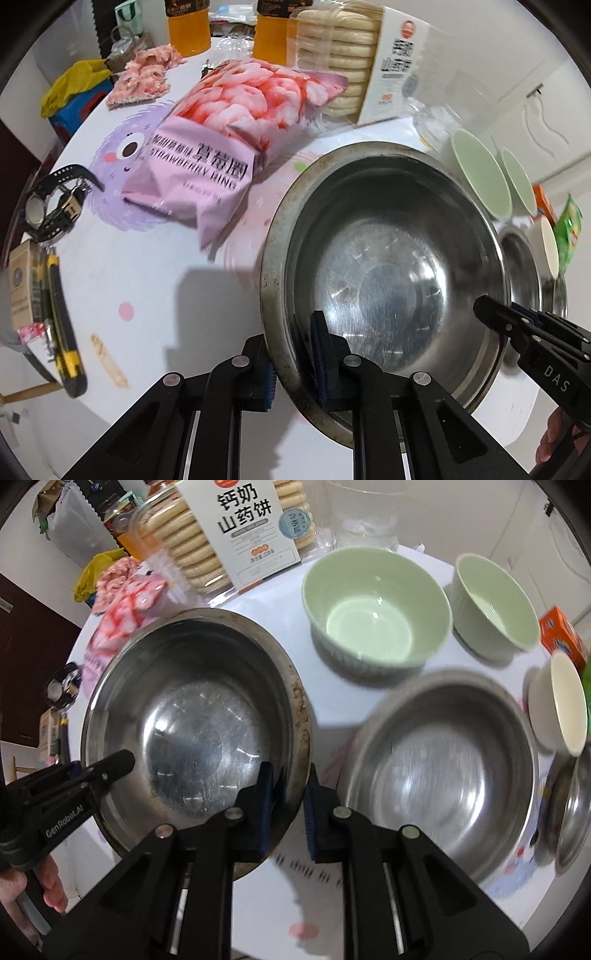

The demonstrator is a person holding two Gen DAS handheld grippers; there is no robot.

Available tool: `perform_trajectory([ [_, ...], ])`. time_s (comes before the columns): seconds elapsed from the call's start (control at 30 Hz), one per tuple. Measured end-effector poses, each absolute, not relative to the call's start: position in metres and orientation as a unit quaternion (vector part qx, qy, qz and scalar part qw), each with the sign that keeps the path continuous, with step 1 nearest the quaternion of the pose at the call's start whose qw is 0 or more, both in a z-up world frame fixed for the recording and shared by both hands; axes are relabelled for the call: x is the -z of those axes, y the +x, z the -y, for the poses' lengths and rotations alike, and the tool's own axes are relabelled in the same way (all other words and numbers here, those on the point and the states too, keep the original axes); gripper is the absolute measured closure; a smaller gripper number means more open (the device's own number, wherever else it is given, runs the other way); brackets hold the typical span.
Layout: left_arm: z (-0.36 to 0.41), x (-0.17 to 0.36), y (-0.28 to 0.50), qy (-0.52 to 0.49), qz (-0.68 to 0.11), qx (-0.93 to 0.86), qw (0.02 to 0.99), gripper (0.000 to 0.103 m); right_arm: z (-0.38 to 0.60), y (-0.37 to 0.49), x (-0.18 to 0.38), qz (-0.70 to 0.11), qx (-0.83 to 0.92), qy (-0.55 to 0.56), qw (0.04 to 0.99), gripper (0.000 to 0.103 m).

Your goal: Organize plates and bowls

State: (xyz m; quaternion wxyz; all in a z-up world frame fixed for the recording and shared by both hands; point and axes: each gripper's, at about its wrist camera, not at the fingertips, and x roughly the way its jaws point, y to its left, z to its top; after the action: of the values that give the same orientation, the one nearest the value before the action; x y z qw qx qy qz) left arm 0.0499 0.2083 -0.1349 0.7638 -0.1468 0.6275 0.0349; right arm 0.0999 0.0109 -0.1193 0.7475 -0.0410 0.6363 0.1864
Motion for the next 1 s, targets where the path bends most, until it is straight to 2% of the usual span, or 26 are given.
perform_trajectory([
  [0.4, -0.181, 0.142, 0.000, -0.104, -0.637, 0.000, 0.764, 0.087, 0.015, 0.031, 0.128, -0.643, -0.171, -0.010, 0.747, 0.085],
  [1.0, -0.159, 0.159, -0.003, -0.093, -0.634, 0.017, 0.767, 0.086, 0.026, 0.014, 0.147, -0.642, -0.159, -0.009, 0.750, 0.085],
])
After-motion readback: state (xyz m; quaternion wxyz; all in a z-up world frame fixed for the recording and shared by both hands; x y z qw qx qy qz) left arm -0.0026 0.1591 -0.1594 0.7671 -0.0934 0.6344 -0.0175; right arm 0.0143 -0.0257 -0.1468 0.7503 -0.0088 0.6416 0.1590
